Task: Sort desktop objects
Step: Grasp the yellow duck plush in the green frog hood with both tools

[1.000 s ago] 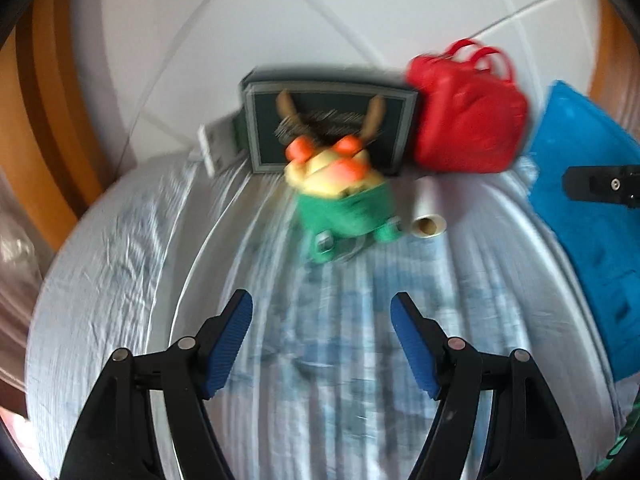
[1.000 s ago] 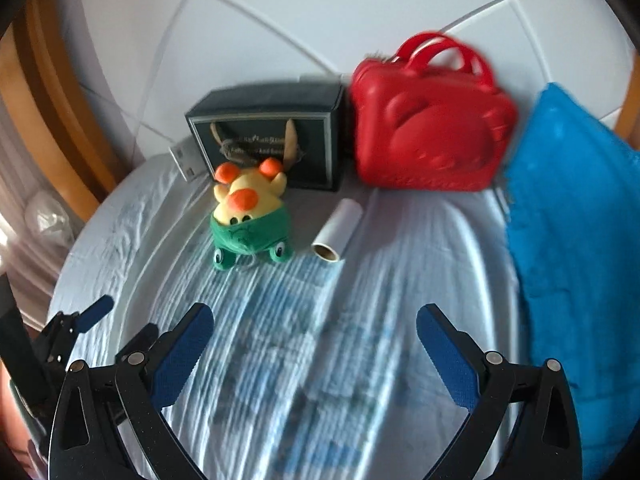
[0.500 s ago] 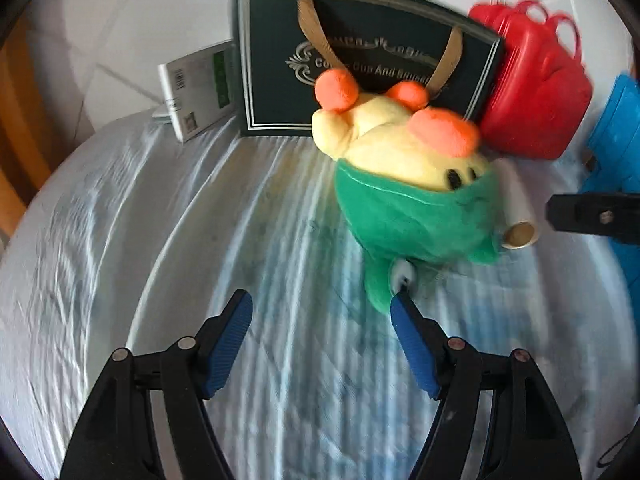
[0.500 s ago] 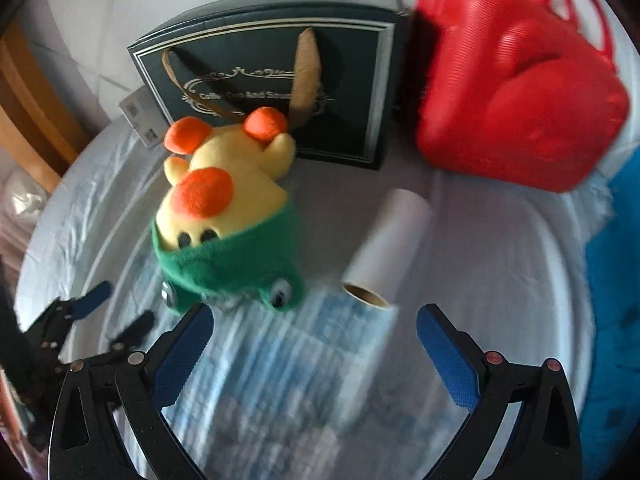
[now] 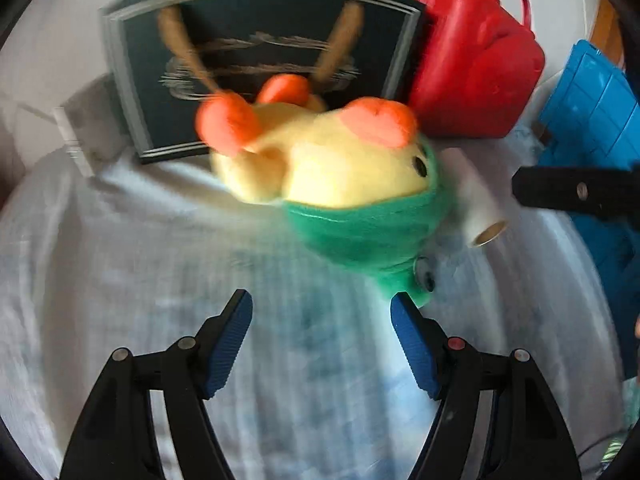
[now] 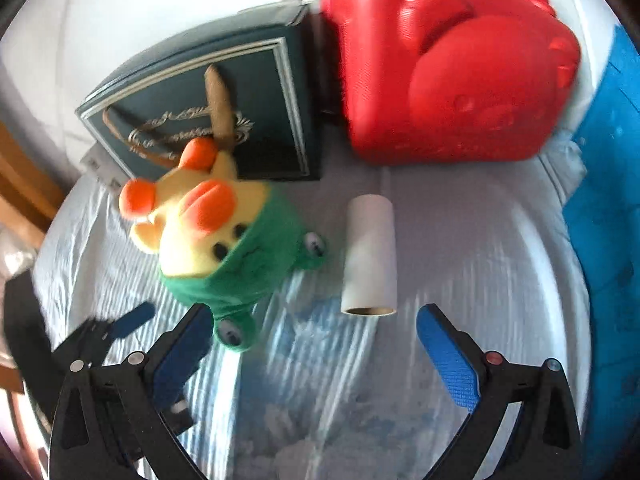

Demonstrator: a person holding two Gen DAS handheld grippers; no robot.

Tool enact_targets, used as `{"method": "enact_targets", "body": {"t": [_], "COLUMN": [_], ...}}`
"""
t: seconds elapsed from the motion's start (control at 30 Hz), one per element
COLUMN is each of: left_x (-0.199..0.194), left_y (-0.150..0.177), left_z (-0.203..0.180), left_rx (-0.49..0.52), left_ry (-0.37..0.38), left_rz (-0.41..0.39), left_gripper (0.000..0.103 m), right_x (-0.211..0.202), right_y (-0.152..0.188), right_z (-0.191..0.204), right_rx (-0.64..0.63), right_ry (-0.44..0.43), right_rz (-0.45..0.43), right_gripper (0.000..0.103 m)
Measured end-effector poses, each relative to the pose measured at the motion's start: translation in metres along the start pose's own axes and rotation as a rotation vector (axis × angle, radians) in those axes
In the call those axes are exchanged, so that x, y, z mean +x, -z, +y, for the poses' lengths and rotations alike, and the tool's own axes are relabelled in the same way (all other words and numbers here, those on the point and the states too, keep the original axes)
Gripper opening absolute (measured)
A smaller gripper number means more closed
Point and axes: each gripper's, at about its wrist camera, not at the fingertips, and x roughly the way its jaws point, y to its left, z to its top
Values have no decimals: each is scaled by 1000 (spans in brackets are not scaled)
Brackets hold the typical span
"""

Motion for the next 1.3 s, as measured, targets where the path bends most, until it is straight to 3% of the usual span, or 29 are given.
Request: {"method": "enact_targets", "body": {"t": [0.13,0.3,0.33,0.37,0.4,0.5,0.6,0.7,0.73,0.77,0.83,1.03,1.13,1.23,1.27,1.3], "left_x": [-21,-28,-29,-29,-27,-24,-24,-26,-27,-28,-33,-55,-30,3,14,19], "left_y": [6,13,15,16,16,9,-5,-19,-21,-21,-19,-15,-21,-25,-25,-25], "left_z": [35,63,66,66,64,45,29,13,10,7,7,-1,-14,-19,-18,-19], "left_rx": [0,-41,-41,-34,-25,16,45,66,72,69,41,-57,-102,-129,-132,-129], "left_ry": [-101,-166,-167,-168,-166,-149,-120,-69,-74,-84,-74,-36,-12,-60,-73,-89], "left_rz": [7,27,30,34,34,24,8,2,4,9,40,29,68,127,151,153], "left_gripper": [71,71,71,71,71,71,71,71,71,71,71,71,74,78,89,92], "right_x": [27,78,87,91,93,79,67,54,48,38,21,5,3,10,25,31], "right_y": [6,15,17,17,19,21,15,12,12,12,12,1,-4,-9,-13,-15], "right_z": [32,70,73,73,70,53,13,-13,-15,-16,-15,-10,-16,-9,2,5], "right_rx": [3,-43,-63,-79,-102,-174,-162,-149,-150,-151,-144,-110,-82,-106,-124,-142], "right_ry": [-104,-117,-96,-74,-54,38,131,78,63,35,-17,-129,-158,-191,-189,-199], "right_rz": [66,148,155,158,164,126,114,127,121,104,61,27,24,54,64,75], "right_gripper": [103,99,73,27,31,30,30,37,51,76,103,103,103,103,103,103]}}
